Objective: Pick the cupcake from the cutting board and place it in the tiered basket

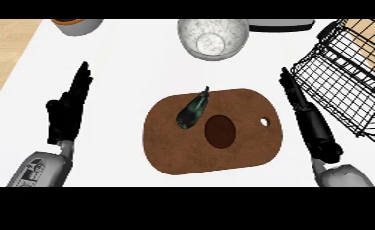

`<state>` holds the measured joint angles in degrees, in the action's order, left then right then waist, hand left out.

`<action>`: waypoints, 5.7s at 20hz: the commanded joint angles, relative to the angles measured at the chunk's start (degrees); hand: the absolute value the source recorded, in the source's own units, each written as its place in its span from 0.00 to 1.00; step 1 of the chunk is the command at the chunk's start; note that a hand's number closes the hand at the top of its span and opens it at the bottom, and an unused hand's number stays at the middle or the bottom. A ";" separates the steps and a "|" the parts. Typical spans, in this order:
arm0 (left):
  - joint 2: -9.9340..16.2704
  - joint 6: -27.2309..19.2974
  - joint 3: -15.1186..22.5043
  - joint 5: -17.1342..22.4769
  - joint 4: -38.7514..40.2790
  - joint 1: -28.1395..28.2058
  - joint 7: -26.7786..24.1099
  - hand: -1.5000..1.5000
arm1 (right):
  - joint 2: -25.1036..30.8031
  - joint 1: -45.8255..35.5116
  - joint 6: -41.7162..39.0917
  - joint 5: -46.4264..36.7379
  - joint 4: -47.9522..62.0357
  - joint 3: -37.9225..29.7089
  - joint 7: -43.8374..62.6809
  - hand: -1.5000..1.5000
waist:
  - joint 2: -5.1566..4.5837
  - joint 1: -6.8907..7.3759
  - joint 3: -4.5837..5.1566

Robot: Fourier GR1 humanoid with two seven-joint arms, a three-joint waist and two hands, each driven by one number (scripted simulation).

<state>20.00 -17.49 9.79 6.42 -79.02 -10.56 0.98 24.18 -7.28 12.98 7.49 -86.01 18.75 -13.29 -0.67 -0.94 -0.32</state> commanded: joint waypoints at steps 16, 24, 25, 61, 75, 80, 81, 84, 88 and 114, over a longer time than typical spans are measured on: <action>6.88 2.41 -2.26 -2.94 -1.71 2.99 -0.01 0.50 | -22.67 27.37 55.08 -16.77 -12.85 0.64 18.66 0.00 | 1.02 -0.06 0.75; 7.18 3.17 -1.41 -3.74 -2.91 0.78 0.89 0.50 | -6.13 35.17 37.65 -26.40 -16.62 8.61 39.23 0.00 | -0.25 2.93 1.17; 6.46 2.93 -0.54 -4.21 -3.75 -0.59 1.29 0.50 | -5.51 33.31 36.26 -27.37 -16.89 8.44 42.41 0.00 | -0.51 3.41 1.19; 5.74 4.46 -3.08 -4.08 -3.61 1.85 1.98 0.50 | -24.12 -0.10 -5.86 -55.19 -11.78 3.88 98.54 0.00 | 0.92 1.62 0.58; 3.75 3.12 -2.61 -6.48 -2.50 0.81 2.57 0.50 | -24.16 -3.01 -3.34 -53.56 -4.72 4.57 98.51 0.00 | 0.82 1.40 0.47; 5.90 5.52 -4.82 -4.81 -2.87 -0.15 3.68 0.50 | -24.16 -1.80 -3.50 -52.30 -3.37 4.65 98.50 0.00 | 0.80 1.25 0.43; 4.74 4.84 -3.65 -5.56 -3.71 2.91 1.60 0.50 | -24.16 -3.79 -3.34 -51.58 -2.95 3.02 98.50 0.00 | 0.81 1.75 0.45; 3.19 3.78 -3.32 -6.62 -1.56 0.81 1.75 0.50 | -24.16 -4.15 -3.65 -51.61 -2.12 3.23 98.50 0.00 | 0.71 1.11 0.46; 4.75 5.34 -3.89 -6.21 -4.26 0.11 4.94 0.50 | -24.15 -4.57 0.20 -50.76 1.36 4.63 98.50 0.00 | 0.69 1.76 0.34; 2.00 6.60 -3.79 -9.16 -3.88 1.49 2.20 0.50 | -24.09 -17.78 7.35 -40.72 14.32 8.89 94.36 1.00 | 0.56 2.20 0.30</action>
<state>22.15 -11.48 4.89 -1.89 -81.28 -9.45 2.46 1.72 -19.94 14.31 -33.96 -76.70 28.94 70.01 0.42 0.38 0.47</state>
